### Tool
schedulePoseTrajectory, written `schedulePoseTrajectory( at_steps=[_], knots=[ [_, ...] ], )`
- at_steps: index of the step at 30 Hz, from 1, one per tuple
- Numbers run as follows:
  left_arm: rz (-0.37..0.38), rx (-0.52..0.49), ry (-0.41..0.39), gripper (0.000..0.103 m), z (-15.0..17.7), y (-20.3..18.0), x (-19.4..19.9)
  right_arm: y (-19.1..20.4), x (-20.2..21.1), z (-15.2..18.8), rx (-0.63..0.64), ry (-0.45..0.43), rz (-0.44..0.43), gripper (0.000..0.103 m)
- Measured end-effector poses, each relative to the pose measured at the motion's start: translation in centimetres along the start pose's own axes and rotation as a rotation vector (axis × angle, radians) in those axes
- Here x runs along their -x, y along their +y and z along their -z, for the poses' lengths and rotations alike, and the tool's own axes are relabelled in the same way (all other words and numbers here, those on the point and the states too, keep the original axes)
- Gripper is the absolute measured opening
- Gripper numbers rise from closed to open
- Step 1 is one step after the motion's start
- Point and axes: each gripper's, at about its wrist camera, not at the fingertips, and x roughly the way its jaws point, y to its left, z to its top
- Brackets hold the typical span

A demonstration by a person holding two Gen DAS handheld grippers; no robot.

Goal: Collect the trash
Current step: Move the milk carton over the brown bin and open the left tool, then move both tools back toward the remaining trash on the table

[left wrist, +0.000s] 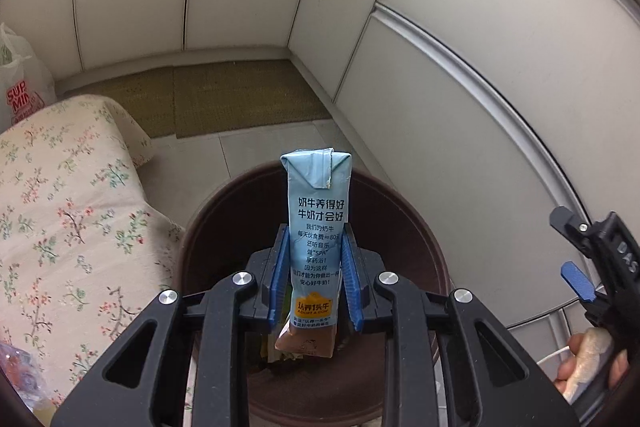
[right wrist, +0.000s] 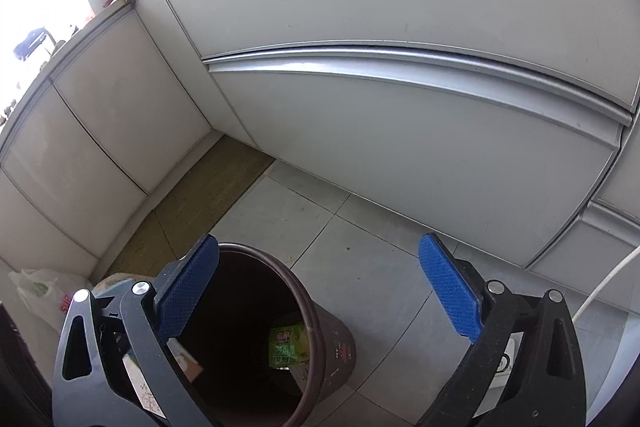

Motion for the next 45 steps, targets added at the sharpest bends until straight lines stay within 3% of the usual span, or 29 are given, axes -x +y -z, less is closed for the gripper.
schedulePoseTrajectory(
  at_steps=[2, 6, 12, 23, 31, 45],
  knots=[
    [-0.002, 0.018, 0.024, 0.026, 0.0, 0.0, -0.9, 0.0, -0.1, 0.0, 0.0, 0.003, 0.001, 0.096],
    [-0.013, 0.041, 0.058, 0.059, 0.3, 0.0, -1.9, 0.1, 0.1, -0.1, 0.01, 0.009, -0.002, 0.096],
    [-0.025, 0.042, 0.076, 0.069, 1.1, 0.3, -1.9, 1.0, -0.1, 0.2, 0.03, 0.02, -0.001, 0.096],
    [-0.095, 0.057, 0.015, 0.074, 2.0, 3.7, 1.7, 4.9, -0.3, 2.5, 0.218, 0.066, 0.027, 0.096],
    [-0.131, 0.112, -0.066, 0.076, 3.7, 8.0, 7.3, 9.8, 1.3, 6.0, 0.398, 0.049, 0.01, 0.096],
    [-0.281, 0.264, -0.195, 0.076, 8.8, 17.2, 17.7, 18.6, 8.1, 12.4, 0.606, -0.05, -0.229, 0.096]
  ],
)
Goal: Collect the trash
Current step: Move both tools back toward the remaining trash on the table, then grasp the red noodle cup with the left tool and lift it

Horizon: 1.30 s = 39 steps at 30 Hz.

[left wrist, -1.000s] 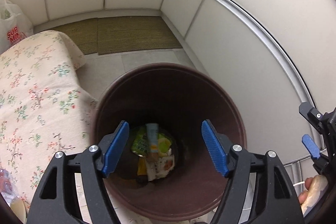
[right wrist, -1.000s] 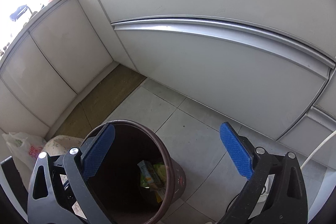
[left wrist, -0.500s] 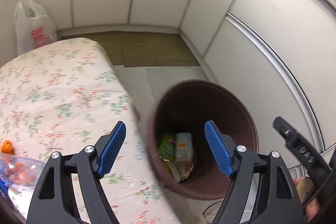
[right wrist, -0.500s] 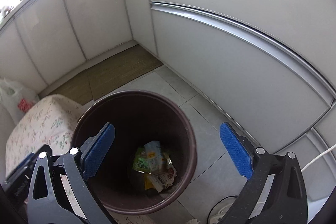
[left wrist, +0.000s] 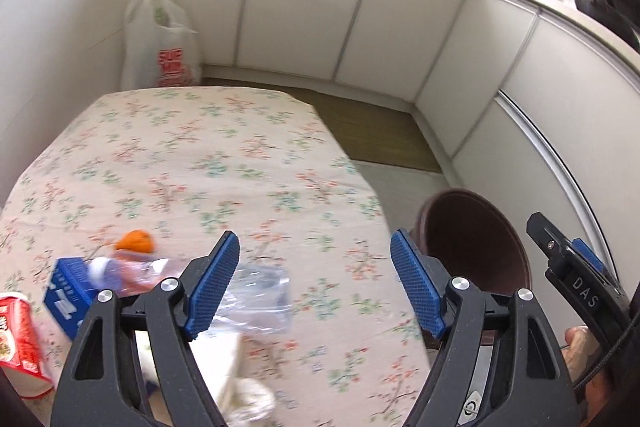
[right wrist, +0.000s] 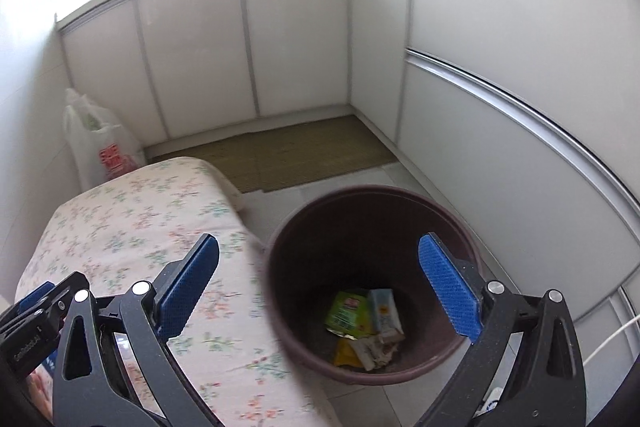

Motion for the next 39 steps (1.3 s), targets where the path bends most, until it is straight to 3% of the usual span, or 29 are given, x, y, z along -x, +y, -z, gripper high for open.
schedulePoseTrajectory(
  at_steps=[13, 17, 23, 26, 31, 35, 39],
  knots=[
    [-0.213, 0.088, -0.003, 0.078, 2.0, 13.1, 8.0, 13.0, 2.9, 3.7, 0.312, -0.012, -0.19, 0.096],
    [-0.272, 0.23, -0.009, 0.08, 3.8, 18.1, 10.8, 15.6, 3.6, 4.7, 0.376, -0.022, -0.219, 0.096],
    [-0.365, 0.527, -0.09, 0.084, 8.0, 25.3, 14.9, 17.9, 3.6, 5.6, 0.404, 0.011, -0.261, 0.096],
    [-0.339, 0.694, -0.083, 0.085, 10.7, 28.4, 15.2, 18.7, 3.9, 5.7, 0.415, 0.001, -0.268, 0.096],
    [-0.193, 0.938, -0.045, 0.086, 14.0, 31.8, 13.2, 19.8, 4.3, 6.3, 0.44, -0.011, -0.277, 0.096],
    [-0.082, 1.062, -0.043, 0.086, 15.4, 33.5, 11.4, 20.4, 4.1, 6.8, 0.473, -0.006, -0.262, 0.096],
    [0.01, 1.114, -0.041, 0.087, 15.7, 33.7, 9.3, 20.3, 3.2, 6.9, 0.474, 0.02, -0.246, 0.096]
  ],
)
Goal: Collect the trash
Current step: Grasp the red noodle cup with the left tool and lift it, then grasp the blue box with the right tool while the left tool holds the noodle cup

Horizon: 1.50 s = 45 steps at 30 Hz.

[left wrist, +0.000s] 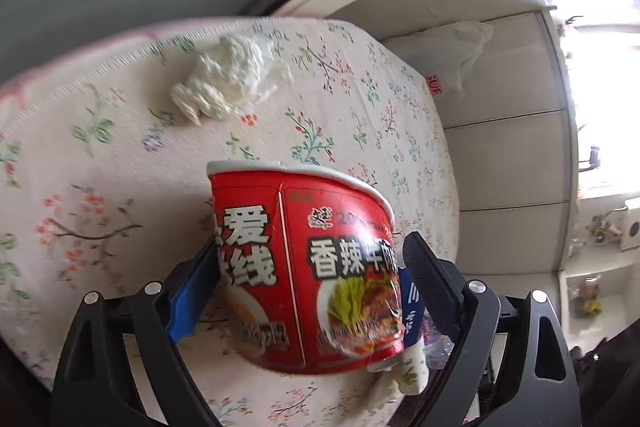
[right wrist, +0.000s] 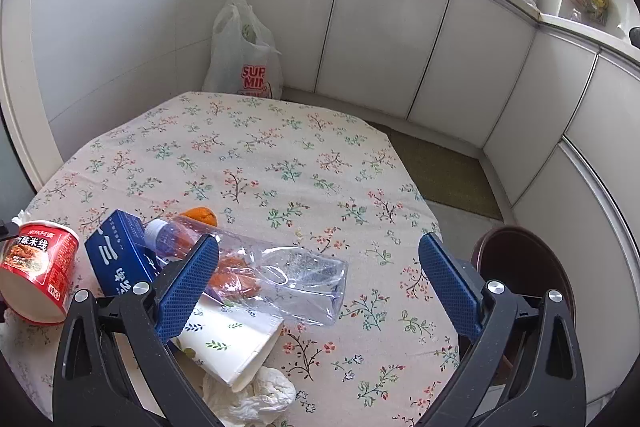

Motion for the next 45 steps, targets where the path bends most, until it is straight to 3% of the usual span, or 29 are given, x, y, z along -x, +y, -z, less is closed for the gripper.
schedulePoseTrajectory(
  at_steps=[5, 11, 15, 19, 24, 31, 35, 40, 43, 45],
  knots=[
    [0.004, -0.023, 0.032, 0.087, 0.5, -0.7, -1.8, -0.5, -1.0, 0.2, -0.027, 0.039, 0.004, 0.096],
    [0.011, -0.121, 0.062, 0.081, 1.3, -2.4, -3.0, -0.2, -1.2, 0.1, -0.019, 0.047, -0.004, 0.096],
    [0.028, -0.203, 0.043, 0.08, 1.8, -3.7, -2.4, 1.3, -1.2, -0.2, 0.023, 0.062, -0.1, 0.096],
    [0.041, -0.336, -0.057, 0.08, 2.1, -6.0, 0.1, 4.7, -1.9, 0.2, 0.179, 0.121, -0.231, 0.096],
    [0.078, -0.505, -0.16, 0.08, 2.9, -9.7, 4.1, 10.1, -1.5, 1.2, 0.439, 0.081, -0.286, 0.096],
    [0.101, -0.723, -0.323, 0.08, 3.9, -13.8, 10.4, 16.3, -1.7, 2.1, 0.634, 0.068, -0.292, 0.096],
    [0.128, -0.741, -0.382, 0.08, 3.4, -14.1, 12.0, 18.2, -2.6, 2.7, 0.705, 0.078, -0.255, 0.096],
    [0.125, -0.736, -0.386, 0.08, 3.1, -13.1, 11.4, 19.5, -3.7, 3.1, 0.727, 0.075, -0.261, 0.096],
    [0.119, -0.732, -0.376, 0.08, 3.0, -12.7, 11.1, 20.2, -4.4, 3.4, 0.748, 0.093, -0.267, 0.082],
    [0.118, -0.727, -0.379, 0.08, 2.8, -12.7, 11.1, 20.4, -5.1, 3.6, 0.747, 0.123, -0.269, 0.066]
  ],
)
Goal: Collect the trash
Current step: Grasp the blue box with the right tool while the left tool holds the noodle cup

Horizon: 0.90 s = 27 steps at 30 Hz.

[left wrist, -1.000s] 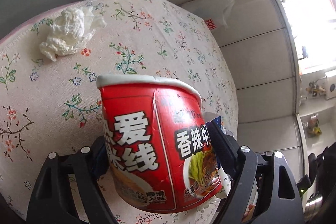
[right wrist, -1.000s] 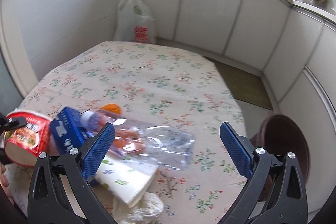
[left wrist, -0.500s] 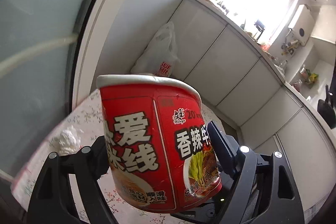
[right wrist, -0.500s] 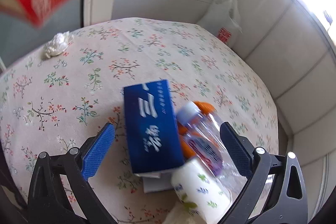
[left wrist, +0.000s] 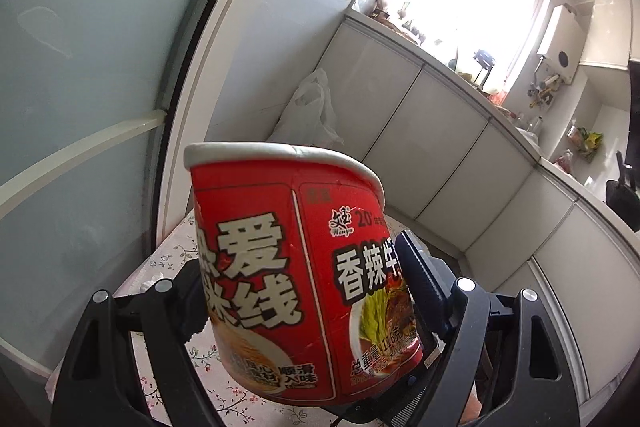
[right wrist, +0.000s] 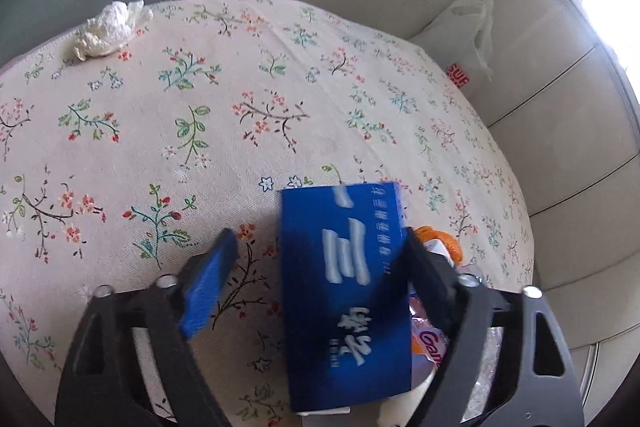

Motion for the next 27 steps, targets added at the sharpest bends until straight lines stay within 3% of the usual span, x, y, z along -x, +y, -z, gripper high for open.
schedulePoseTrajectory(
  at_steps=[5, 16, 27],
  knots=[
    [0.002, 0.034, 0.019, 0.08, 0.1, 1.1, -0.4, -0.4, -0.2, 0.0, -0.039, 0.003, -0.039, 0.052],
    [-0.003, 0.044, 0.013, 0.08, -0.2, 0.8, -0.8, -1.8, 2.3, -0.8, -0.13, -0.092, -0.08, 0.051],
    [0.006, 0.041, 0.022, 0.08, 0.7, 0.3, -1.0, -7.0, 6.9, -0.3, -0.333, -0.228, -0.063, 0.051]
  ],
)
